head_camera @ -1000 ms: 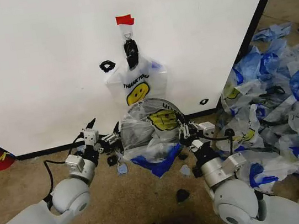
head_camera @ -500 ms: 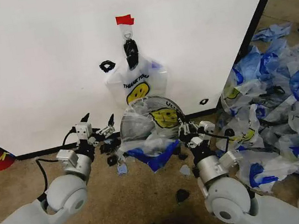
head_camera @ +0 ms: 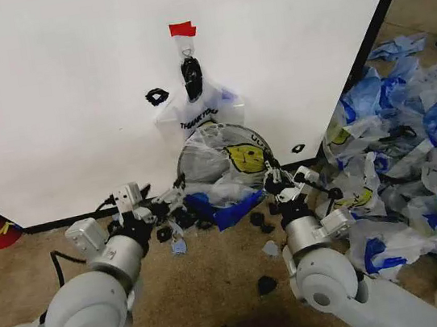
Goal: Pick up the garbage bag from the wall and place it over the trash bin.
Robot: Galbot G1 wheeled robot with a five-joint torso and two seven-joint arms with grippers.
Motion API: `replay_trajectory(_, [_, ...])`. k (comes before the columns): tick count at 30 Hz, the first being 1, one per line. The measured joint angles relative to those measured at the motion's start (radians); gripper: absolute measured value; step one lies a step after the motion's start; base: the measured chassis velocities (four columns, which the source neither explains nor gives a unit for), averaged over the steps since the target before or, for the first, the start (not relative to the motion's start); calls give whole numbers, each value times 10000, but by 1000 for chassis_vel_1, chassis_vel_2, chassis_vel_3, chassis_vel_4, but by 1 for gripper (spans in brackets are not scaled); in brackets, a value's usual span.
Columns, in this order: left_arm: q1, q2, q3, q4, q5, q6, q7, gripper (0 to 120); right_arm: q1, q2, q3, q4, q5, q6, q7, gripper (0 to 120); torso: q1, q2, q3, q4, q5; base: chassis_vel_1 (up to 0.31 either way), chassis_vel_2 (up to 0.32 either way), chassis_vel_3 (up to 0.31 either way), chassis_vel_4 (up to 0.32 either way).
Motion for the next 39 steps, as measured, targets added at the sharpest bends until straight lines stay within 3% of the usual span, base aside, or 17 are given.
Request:
replay_trajectory(7, [171,35,-48,-5,-1156,227,-495,98,-21,-56,107,-11,-92,-50,0,1,0,0,0,1,-2,0,0,0,0])
replay_trajectory(19, [-126,-22,-158,57,-1254,220,-483,97,42,-71,49,-240,-327,-165,-7,1,0,0,1,1,-1,0,0,0,0])
replay_trajectory(30, [-266,-344,-159,80,-2260,51,-589,93,221,171,-13,-230,-335,-275,91,1,1,0,1,0,-1,0,0,0,0])
replay_trajectory(39, [-271,-403,-170,89,-2451,-45,-560,88,228,352,-100,-228,-419,-333,148,1,1,0,1,1,-1,0,0,0,0])
